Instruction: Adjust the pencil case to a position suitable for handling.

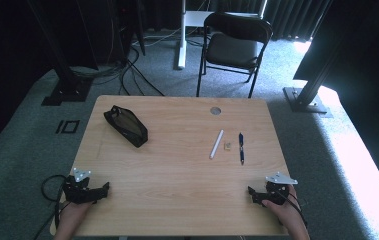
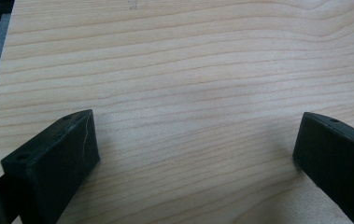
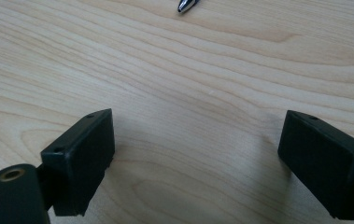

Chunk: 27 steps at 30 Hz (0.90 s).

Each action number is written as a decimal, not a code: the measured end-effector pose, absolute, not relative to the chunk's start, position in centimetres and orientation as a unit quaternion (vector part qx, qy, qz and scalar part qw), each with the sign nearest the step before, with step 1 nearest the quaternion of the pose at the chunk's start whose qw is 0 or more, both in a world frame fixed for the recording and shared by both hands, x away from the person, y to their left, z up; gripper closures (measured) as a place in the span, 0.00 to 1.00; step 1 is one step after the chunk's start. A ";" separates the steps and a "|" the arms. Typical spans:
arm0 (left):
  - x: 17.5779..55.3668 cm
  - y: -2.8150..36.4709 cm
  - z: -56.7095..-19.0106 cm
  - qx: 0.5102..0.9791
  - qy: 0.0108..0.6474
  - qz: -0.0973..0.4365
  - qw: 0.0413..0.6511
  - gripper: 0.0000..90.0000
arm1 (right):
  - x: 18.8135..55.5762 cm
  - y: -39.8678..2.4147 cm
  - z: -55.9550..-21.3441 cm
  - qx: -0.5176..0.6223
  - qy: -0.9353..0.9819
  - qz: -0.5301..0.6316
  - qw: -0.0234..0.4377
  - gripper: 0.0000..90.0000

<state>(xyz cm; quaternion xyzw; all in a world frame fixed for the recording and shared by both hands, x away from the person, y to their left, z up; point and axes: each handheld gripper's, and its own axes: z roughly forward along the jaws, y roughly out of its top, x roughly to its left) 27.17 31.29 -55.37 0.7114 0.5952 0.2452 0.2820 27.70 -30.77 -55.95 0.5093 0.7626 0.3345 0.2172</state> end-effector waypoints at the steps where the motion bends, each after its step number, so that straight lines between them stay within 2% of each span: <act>1: 27.2 31.3 -55.4 0.711 0.595 0.245 0.282 0.00 | 27.7 -30.8 -56.0 0.509 0.763 0.335 0.217 0.12; 17: 27.2 31.3 -55.4 0.711 0.595 0.245 0.282 0.00 | 28.0 -30.5 -55.9 0.506 0.765 0.335 0.216 0.12; 27: 27.2 31.3 -55.4 0.711 0.595 0.245 0.282 0.00 | 28.8 -28.6 -55.6 0.488 0.769 0.352 0.213 0.12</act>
